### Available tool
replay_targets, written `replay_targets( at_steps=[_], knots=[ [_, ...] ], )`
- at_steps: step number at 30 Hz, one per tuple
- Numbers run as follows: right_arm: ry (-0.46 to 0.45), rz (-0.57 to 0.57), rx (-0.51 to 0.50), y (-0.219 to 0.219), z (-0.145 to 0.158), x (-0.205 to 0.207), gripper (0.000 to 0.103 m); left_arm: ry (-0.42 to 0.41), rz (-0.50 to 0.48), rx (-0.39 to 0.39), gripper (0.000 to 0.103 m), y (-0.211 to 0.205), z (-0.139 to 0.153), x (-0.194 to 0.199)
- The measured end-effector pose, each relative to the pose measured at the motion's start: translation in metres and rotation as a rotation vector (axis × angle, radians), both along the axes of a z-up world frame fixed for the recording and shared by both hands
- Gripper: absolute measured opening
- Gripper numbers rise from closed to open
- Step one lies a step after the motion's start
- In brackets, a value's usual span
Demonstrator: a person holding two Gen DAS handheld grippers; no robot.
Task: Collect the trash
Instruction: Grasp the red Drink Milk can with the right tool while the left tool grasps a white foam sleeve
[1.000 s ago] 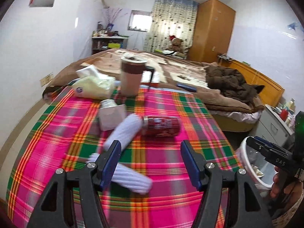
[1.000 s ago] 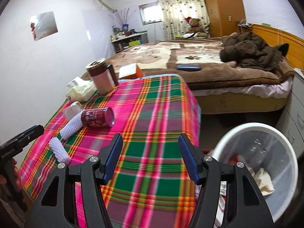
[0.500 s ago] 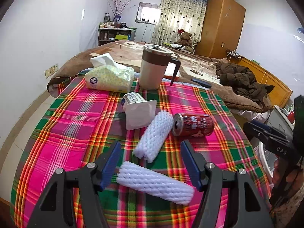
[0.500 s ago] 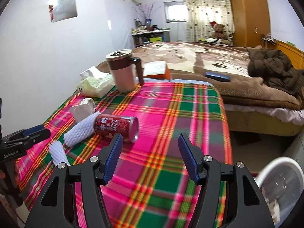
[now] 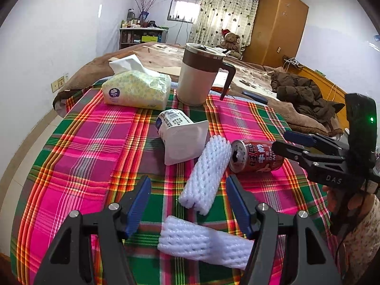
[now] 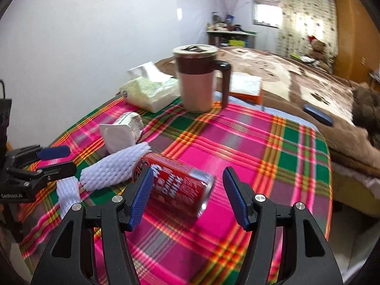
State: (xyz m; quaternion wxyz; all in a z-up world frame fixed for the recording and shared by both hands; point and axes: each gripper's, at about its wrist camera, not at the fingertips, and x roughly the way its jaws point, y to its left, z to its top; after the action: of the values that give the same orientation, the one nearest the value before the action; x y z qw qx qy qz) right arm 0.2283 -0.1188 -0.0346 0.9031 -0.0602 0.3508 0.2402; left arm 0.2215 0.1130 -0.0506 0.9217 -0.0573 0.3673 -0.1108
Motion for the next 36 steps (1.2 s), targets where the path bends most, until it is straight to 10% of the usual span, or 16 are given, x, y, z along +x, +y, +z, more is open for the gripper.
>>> replay_targets(
  at_steps=[15,36],
  knots=[
    [0.099,0.268,-0.197,0.025,-0.016,-0.001,0.069,0.028,-0.047,0.006,0.068,-0.003,-0.01,0.016],
    [0.132,0.079,-0.161,0.011,-0.028,0.017,0.062,0.149,-0.098,0.045,0.068,-0.026,-0.034,0.046]
  ],
)
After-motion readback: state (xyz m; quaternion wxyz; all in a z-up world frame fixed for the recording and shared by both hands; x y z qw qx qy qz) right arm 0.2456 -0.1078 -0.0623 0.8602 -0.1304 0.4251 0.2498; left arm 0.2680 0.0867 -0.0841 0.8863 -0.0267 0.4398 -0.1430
